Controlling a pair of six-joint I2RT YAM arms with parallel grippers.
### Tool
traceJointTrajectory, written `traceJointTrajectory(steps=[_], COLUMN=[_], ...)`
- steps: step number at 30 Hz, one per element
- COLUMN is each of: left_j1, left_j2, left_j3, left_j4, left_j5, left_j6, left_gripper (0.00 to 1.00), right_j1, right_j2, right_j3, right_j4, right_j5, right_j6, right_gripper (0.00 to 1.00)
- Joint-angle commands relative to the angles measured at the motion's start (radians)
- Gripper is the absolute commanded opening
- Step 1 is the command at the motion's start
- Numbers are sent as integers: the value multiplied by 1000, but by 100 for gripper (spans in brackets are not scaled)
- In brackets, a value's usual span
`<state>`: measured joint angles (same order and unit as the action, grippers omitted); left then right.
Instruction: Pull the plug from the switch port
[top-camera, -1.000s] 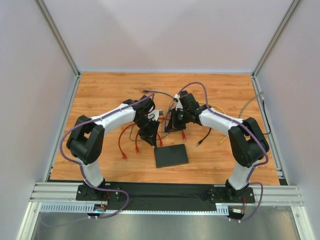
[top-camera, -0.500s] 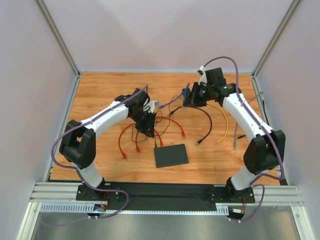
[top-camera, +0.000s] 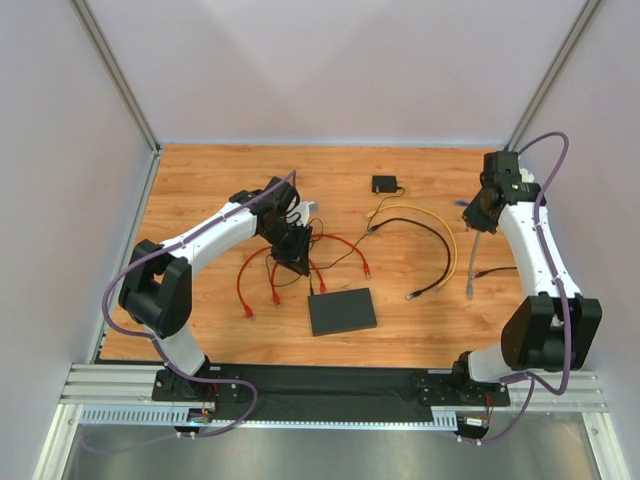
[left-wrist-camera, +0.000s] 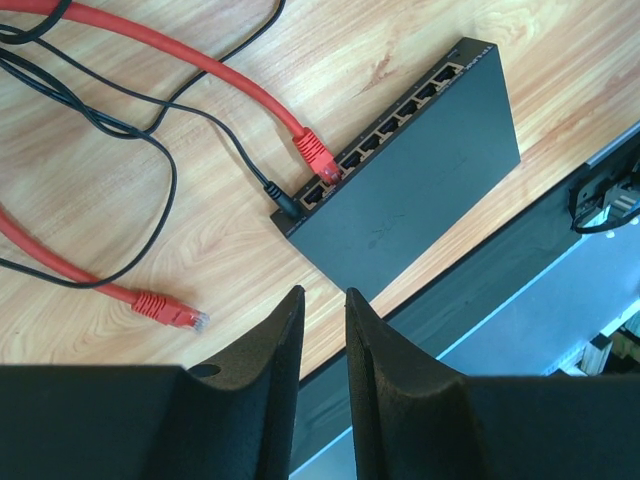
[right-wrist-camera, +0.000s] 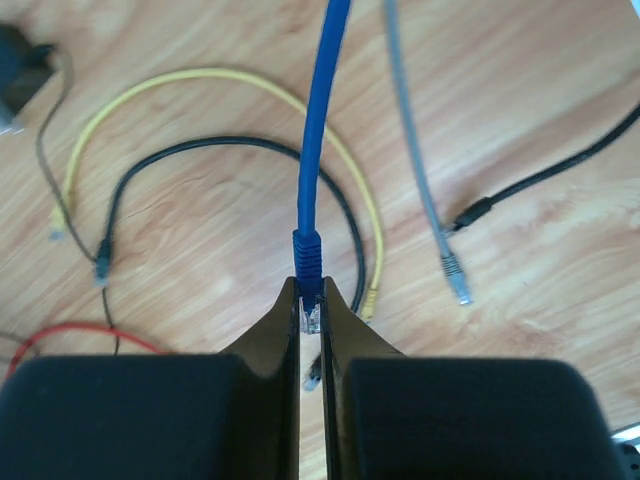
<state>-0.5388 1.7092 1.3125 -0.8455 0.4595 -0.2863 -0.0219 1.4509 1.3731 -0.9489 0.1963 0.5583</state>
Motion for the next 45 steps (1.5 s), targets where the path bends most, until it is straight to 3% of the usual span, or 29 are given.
traceJointTrajectory(steps=[1,7,16,17,20,21,23,26,29,32,33,36,42,45], left_j1=[-1,0,0,-1,0,0,0,-1,-1,-1,0,-1,-1,-6], left_j2=[-16,-26,-26,-23,-16,-16,-8,1,6,9,9,18,29,43], left_j3=[-16,-27,-44,-42,-32,-30,-22,-13,-15,-25,-36,-45,-79,-91], left_j4=[16,16,23,25,23,23,22,14,17,22,29,33,45,59], left_j5=[27,24,31,30,34,36,38,41,45,54,57,59,74,73], left_j6=[-8,-11,-20,-20,-20,-20,-19,-17,-19,-34,-37,-53,-71,-86], left_gripper=[31,31,31,31,31,31,31,31,30,30,30,28,27,25], right_j1=[-55,-95,-93,-93,-78,-61,-41,26,202,319,339,396,488,517], right_j2=[22,140,221,217,209,204,189,187,195,210,224,296,442,509], right_j3=[-84,-157,-292,-298,-283,-272,-224,-113,-8,40,49,66,95,112], right_j4=[42,36,62,64,39,33,13,-28,-22,53,70,128,167,150], right_j5=[31,-67,-182,-181,-163,-126,-101,-45,-40,-257,-408,-642,-934,-991], right_j6=[52,52,-14,-23,-72,-92,-104,-138,-214,-325,-337,-318,-348,-356], right_gripper=[0,0,11,16,53,58,65,67,68,68,67,66,61,56])
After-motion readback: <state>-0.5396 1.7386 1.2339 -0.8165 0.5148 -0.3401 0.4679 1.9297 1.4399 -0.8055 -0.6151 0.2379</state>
